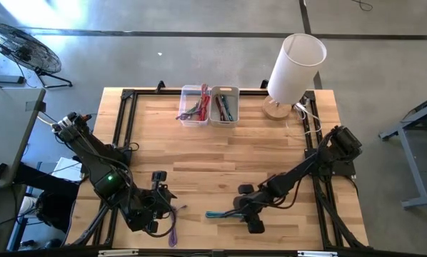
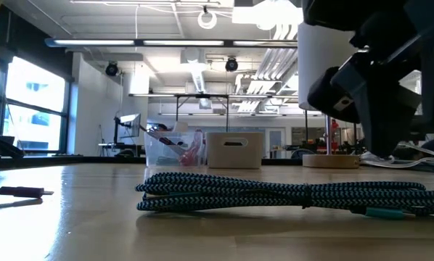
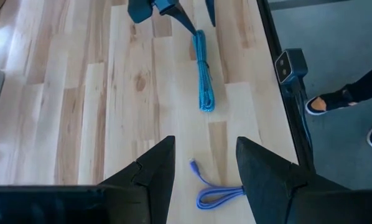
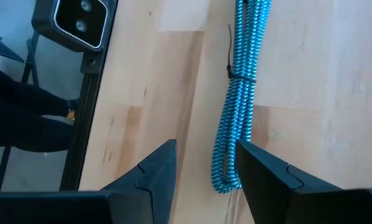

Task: Pick & Place USB Port
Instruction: Put the blue and black charger cable into the gray bin

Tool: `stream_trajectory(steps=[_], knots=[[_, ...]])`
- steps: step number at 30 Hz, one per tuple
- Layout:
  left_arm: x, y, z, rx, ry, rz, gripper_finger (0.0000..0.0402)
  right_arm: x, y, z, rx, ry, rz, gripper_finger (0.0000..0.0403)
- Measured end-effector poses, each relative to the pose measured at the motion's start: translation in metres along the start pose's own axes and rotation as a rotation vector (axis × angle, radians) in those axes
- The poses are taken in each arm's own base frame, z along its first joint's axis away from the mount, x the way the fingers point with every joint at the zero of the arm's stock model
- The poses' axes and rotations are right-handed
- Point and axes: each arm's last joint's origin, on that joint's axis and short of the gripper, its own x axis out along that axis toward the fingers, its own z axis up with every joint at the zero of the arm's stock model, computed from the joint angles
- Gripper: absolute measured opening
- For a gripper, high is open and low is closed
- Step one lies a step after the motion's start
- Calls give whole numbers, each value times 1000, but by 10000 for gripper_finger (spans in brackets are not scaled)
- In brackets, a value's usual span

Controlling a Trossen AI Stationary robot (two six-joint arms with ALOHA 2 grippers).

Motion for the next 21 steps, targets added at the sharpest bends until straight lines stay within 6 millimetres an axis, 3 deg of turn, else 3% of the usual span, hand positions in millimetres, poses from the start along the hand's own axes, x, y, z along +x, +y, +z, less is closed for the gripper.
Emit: stream_trajectory(steps=[9,21], knots=[[0,0,0,-17,4,4,165,4,-5,2,-38,-4,1,155],[0,0,-1,-17,5,3,165,55,-26,-8,-30,23,-16,152]])
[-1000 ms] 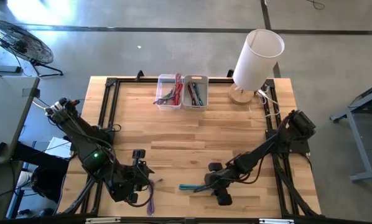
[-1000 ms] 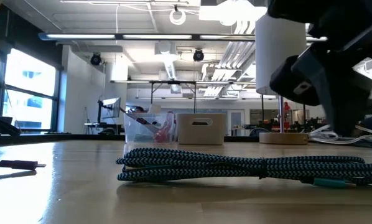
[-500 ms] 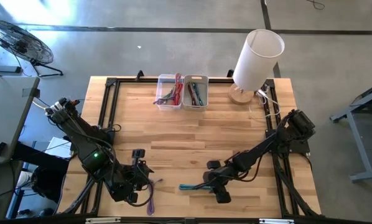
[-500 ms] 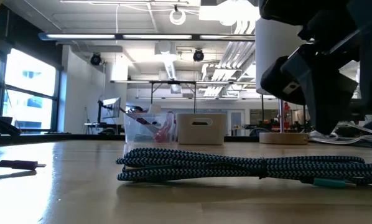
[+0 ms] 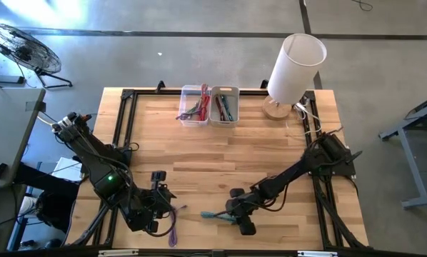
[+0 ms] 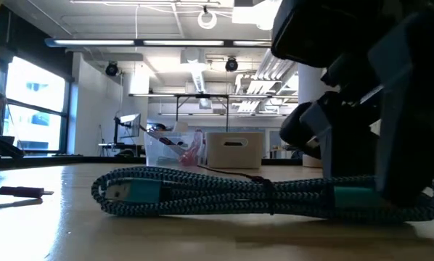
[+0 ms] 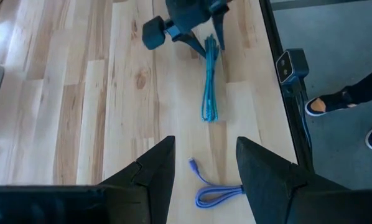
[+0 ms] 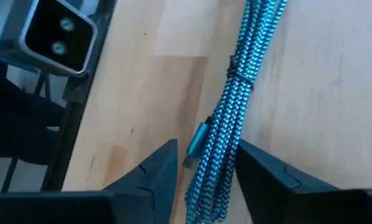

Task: Pick & Place USB Port
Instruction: Put the blue and black charger cable into the gray bin

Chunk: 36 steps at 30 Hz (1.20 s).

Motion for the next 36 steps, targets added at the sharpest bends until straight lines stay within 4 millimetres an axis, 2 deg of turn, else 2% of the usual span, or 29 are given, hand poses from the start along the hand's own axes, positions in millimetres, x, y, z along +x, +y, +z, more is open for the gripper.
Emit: stream_trajectory(steps=[3,7,10,13,17,21,26,28,32,36], knots=[[0,0,0,0,1,1,165,4,-6,-2,28,24,-9,119],[0,0,0,-1,0,1,165,3,-9,-2,11,26,-33,26],[0,0,0,-3,0,1,165,-2,-8,0,-16,0,-60,24],[0,0,0,-9,-2,2,165,-16,-6,5,-45,-5,-71,23],[1,7,3,-179,-86,135,165,-56,-8,13,-96,-38,-198,23],[2,19,4,-368,-214,319,165,-118,-14,34,-111,-199,-331,23],[5,36,6,-440,-250,449,165,-192,-32,51,-59,-435,-482,23],[7,43,6,-444,-245,493,165,-217,-41,54,-29,-508,-523,23],[12,61,9,-441,-215,576,165,-244,-56,54,-2,-565,-591,23],[14,81,8,-422,-159,683,165,-255,-72,55,24,-579,-641,23]])
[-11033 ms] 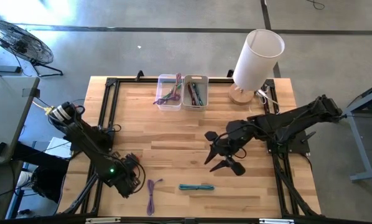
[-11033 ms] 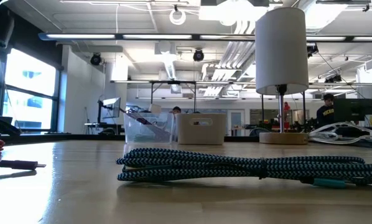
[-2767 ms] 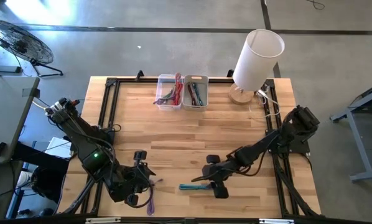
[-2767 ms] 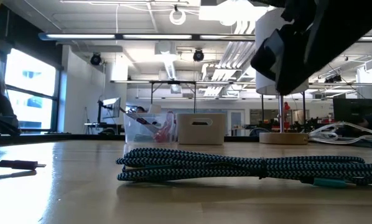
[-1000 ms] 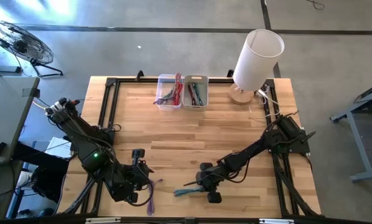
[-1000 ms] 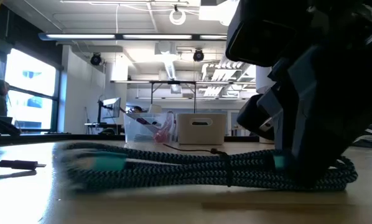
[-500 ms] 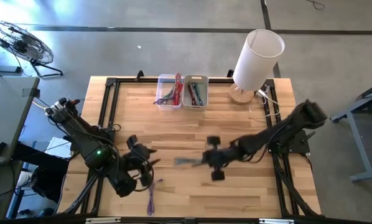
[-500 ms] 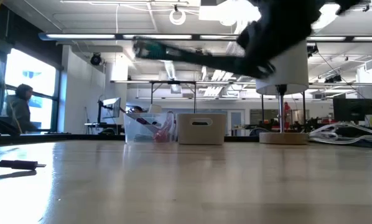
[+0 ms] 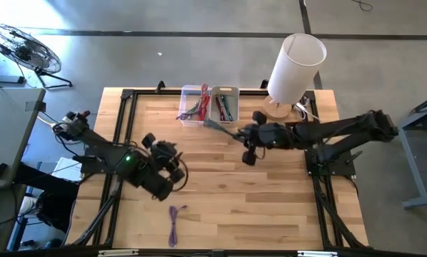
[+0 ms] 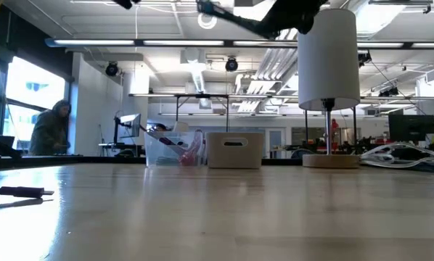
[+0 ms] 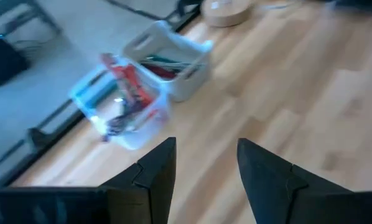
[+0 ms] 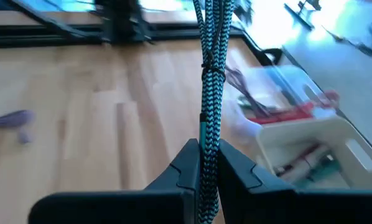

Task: Pick & Place USB Port
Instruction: Put the blue and black charger cable into the gray bin

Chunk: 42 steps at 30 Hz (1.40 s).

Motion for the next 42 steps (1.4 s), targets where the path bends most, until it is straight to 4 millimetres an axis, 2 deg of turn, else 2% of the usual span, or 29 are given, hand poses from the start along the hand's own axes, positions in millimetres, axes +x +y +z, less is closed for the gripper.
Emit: stream_trajectory(steps=[6,13,20,26,31,37,42], knots=[[23,22,9,55,65,161,165,16,-27,3,77,-17,-139,23],[52,58,22,266,185,372,165,33,-67,5,258,-72,-357,23],[79,90,37,561,351,448,165,62,-107,-6,496,-86,-475,23],[97,111,43,622,473,452,166,91,-122,-22,610,-67,-517,23],[107,117,49,654,492,416,166,107,-129,-33,668,-55,-544,23],[112,111,54,734,453,344,166,117,-139,-39,730,-69,-551,23],[114,109,56,782,450,295,166,126,-135,-49,776,-12,-517,23]])
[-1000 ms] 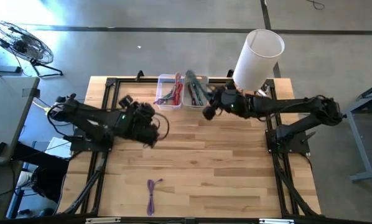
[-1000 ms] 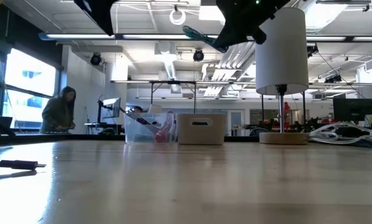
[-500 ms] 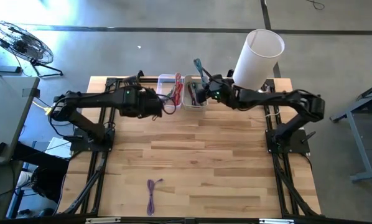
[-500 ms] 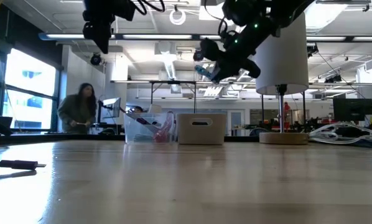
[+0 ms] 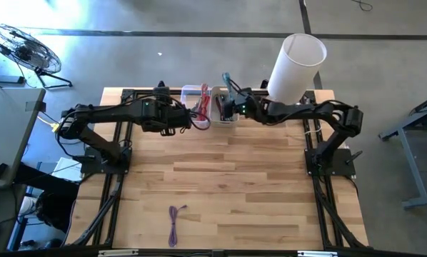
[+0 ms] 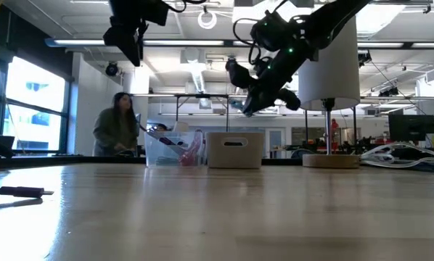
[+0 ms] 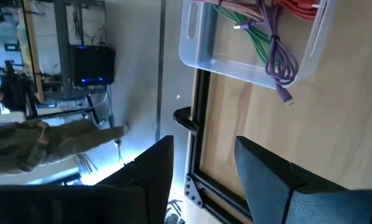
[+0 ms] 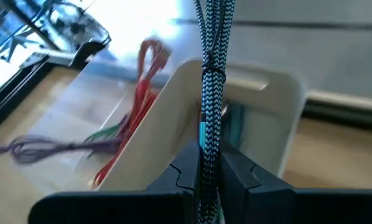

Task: Pick & Place USB Port
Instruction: Put the blue and black charger cable into the gray bin, then put the purple charger cable into the transparent bin

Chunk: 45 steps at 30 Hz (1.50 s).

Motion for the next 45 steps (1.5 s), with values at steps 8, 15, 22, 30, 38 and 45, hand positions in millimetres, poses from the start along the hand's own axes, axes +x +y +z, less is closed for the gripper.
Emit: stream_trajectory(steps=[8,15,22,30,38,45], knots=[[0,0,0,47,0,0,166,5,9,-24,15,100,28,23],[0,-2,0,82,-8,-58,166,11,9,-31,-8,184,85,72],[0,-2,-1,96,0,-76,166,11,14,-28,-26,192,175,161],[-1,-4,-14,212,93,-126,166,6,31,-7,-1,146,551,180],[-11,-22,-17,139,98,-664,165,-31,54,18,-71,139,1103,181],[-47,-54,-16,-8,125,-887,165,-93,71,23,-230,284,1489,181]])
